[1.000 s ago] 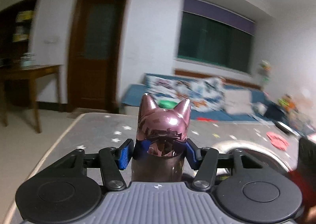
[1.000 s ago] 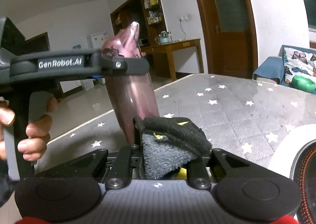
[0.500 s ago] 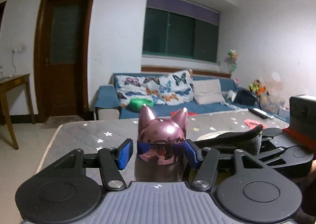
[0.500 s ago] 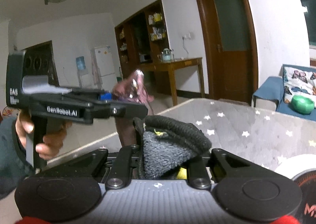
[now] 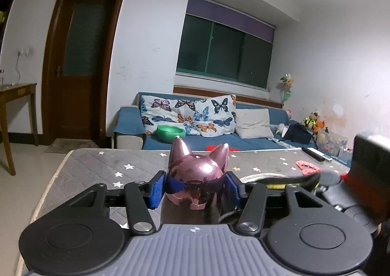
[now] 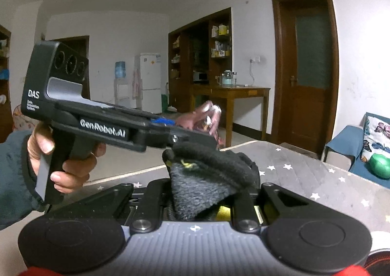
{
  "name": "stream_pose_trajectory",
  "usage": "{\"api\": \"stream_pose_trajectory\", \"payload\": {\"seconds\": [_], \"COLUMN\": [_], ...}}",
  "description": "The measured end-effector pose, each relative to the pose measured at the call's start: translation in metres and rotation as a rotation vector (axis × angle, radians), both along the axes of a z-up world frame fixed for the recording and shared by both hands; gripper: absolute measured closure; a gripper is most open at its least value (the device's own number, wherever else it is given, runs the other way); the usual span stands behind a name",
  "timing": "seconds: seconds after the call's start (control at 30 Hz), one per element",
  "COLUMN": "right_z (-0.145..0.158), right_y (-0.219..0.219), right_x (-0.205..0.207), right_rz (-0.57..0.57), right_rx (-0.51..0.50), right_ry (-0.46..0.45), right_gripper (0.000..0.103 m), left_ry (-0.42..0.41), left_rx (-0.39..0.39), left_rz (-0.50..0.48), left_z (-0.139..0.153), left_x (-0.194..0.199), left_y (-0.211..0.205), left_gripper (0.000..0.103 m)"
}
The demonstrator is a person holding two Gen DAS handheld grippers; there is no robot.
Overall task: Clean container
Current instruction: 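Rub the grey sponge along the pink thermos body with the right gripper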
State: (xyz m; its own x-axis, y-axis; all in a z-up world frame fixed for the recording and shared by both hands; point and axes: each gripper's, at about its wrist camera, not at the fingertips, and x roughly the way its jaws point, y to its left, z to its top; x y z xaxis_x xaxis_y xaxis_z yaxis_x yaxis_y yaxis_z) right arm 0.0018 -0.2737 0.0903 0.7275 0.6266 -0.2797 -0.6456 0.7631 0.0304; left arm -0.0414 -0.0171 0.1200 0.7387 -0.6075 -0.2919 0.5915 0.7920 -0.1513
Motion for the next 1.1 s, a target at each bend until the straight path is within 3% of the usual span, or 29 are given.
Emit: {"api": "stream_pose_trajectory", "payload": {"seconds": [0.33,0.53,0.7,0.97,1.1], "right_z": [-0.048,-0.076,-0.067,-0.018,-0.008], "right_y": [-0.002,0.004,0.000,-0.008,-0.006], "right_x": [0.018,0.027,0.025,0.019,0.015], "right_rz": [-0.029,-0.034,-0.028,0.020,0.045], "right_rx": [0.038,-0.027,-0.011,0.016,0.019], "right_ry": [0.157,0.265,0.241,0.089,0.037], "right_gripper": [0.085,0.085,0.085,0.085,0.085], "left_ry": [-0.004,-0.012,-0.012,-0.001,-0.001], "left_rx": [-0.009,-0.005,0.008,0.011,0.011], "left_rz": [0.004,-0.007,-0.019,-0.028,-0.030], "left_z": [-0.002,-0.004,-0.004,-0.007,-0.008], "left_x": [0.003,0.000,-0.001,0.005,0.004], "left_y": [-0.006,-0.004,0.001,0.002,0.002], "left_gripper": [0.047,0.047,0.047,0.047,0.047]}}
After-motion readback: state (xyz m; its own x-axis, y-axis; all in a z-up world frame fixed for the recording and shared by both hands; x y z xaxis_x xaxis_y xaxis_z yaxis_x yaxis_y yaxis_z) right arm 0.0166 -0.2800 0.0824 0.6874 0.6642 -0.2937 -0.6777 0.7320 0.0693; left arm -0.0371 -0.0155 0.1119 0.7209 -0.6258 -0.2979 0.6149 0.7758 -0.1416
